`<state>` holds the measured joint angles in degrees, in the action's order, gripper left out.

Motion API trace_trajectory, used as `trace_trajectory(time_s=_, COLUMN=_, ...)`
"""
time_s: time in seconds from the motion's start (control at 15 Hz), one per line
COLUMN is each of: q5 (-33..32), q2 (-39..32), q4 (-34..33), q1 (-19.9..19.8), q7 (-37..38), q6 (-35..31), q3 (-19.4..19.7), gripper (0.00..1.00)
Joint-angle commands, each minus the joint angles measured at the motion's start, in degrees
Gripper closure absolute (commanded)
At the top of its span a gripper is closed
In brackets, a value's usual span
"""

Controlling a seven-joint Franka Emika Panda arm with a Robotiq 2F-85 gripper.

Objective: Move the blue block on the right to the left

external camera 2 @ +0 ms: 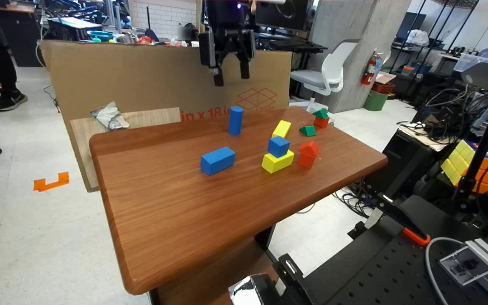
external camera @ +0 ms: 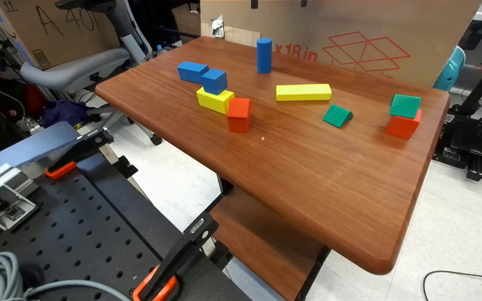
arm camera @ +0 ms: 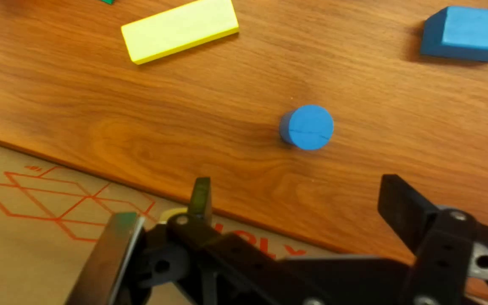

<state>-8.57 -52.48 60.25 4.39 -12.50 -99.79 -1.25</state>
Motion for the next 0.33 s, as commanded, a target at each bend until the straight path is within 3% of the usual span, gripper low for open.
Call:
trace_trajectory(time_s=0.0, q5=0.41, q2=1.21, q4=-0.1, q1=-0.52, q7=0.53, q6=-0.37, q3=-0.12, gripper=0.0)
trace_trajectory(time_s=0.27, q5=1.67, q2=4.0, q4=0.85, q1=-1.67, q7=0.85, q6=-0.55, q3=-0.13, gripper=0.0)
